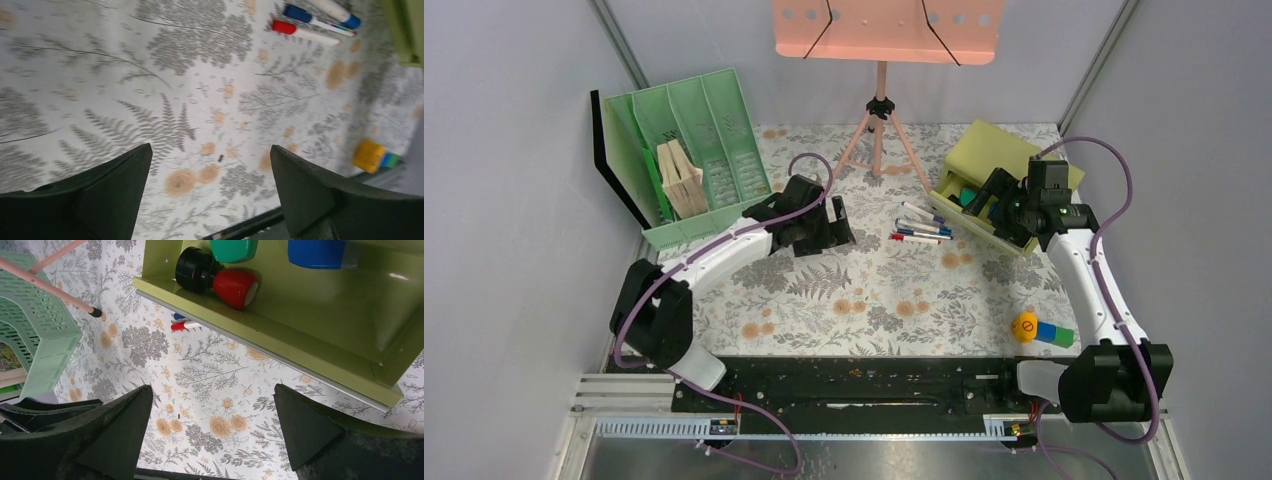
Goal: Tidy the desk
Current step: Close the drawer in the storage box.
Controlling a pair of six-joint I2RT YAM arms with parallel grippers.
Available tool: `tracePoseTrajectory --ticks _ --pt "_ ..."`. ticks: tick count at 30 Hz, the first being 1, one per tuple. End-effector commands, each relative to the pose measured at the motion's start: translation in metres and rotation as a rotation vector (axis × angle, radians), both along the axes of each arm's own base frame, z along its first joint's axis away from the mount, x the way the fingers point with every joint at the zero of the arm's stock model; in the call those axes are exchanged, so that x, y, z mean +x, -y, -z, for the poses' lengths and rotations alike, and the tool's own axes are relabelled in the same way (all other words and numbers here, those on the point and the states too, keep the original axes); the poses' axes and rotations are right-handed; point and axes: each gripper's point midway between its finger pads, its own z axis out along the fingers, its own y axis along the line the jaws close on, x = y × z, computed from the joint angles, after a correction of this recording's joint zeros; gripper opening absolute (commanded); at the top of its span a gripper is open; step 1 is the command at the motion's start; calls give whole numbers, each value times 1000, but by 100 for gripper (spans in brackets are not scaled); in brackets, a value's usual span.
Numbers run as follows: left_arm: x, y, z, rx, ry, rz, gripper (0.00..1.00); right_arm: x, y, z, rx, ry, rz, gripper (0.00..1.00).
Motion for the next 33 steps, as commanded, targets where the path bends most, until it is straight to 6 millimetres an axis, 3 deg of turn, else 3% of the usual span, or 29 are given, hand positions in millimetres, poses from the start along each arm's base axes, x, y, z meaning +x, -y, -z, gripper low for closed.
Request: tracePoseTrajectory --ticks 1,11,22,28,33 --pt "5 55 -18 -311 -32 67 89 -1 4 -10 -45 46 -16 98" --pt "3 62 -17 -340 -60 80 88 -5 -15 16 -97 -9 -149 99" --pt "-1 58 -12 -345 -67 69 88 5 -53 47 -434 -14 -379 99" --pt "-5 47 -6 -330 -72 49 88 16 -53 56 -685 -25 -459 99" --pt "-11 39 1 -320 -82 30 88 27 -41 57 -852 -30 -466 99"
